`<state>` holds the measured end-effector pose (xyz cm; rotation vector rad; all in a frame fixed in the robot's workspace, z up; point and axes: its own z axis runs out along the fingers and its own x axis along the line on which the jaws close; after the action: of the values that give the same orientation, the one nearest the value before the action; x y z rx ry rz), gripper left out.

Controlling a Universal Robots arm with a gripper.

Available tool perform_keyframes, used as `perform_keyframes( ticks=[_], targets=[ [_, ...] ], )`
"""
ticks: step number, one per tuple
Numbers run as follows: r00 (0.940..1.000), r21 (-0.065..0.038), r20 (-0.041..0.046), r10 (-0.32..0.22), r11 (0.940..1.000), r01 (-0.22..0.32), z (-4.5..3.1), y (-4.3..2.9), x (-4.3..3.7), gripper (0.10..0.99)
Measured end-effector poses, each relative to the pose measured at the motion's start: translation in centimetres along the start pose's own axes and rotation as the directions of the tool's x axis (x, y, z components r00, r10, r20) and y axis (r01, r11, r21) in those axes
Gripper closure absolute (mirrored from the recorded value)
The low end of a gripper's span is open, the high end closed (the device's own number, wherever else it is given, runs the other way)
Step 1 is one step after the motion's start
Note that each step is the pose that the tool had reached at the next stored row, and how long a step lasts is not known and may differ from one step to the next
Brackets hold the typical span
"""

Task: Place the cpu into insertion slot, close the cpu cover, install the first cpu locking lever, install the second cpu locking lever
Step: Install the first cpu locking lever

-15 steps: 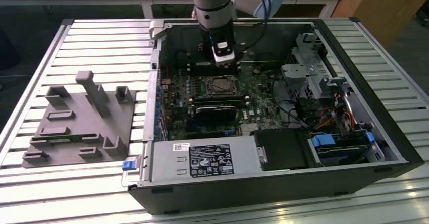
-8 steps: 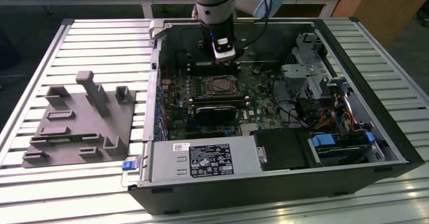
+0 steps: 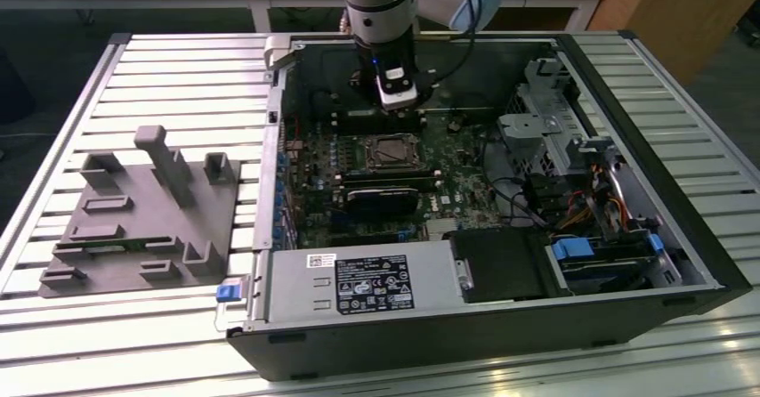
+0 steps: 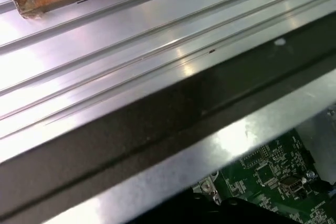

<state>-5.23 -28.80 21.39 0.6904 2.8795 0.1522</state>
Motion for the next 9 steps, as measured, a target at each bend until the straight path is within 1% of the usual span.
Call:
perform_keyframes(
  ticks=[2,6,9],
  targets=[
    [1.0,0.012,-0.0011,-0.002,0.9999,0.002,-0.01,-0.25,-0.12,0.98],
    [1.0,0.027,-0.0041,-0.003,0.9996,0.003,-0.03,-0.99,-0.5,0.98],
    [1.0,0.037,-0.006,-0.005,0.9993,0.005,-0.06,-1.59,-0.81,0.98]
  ],
)
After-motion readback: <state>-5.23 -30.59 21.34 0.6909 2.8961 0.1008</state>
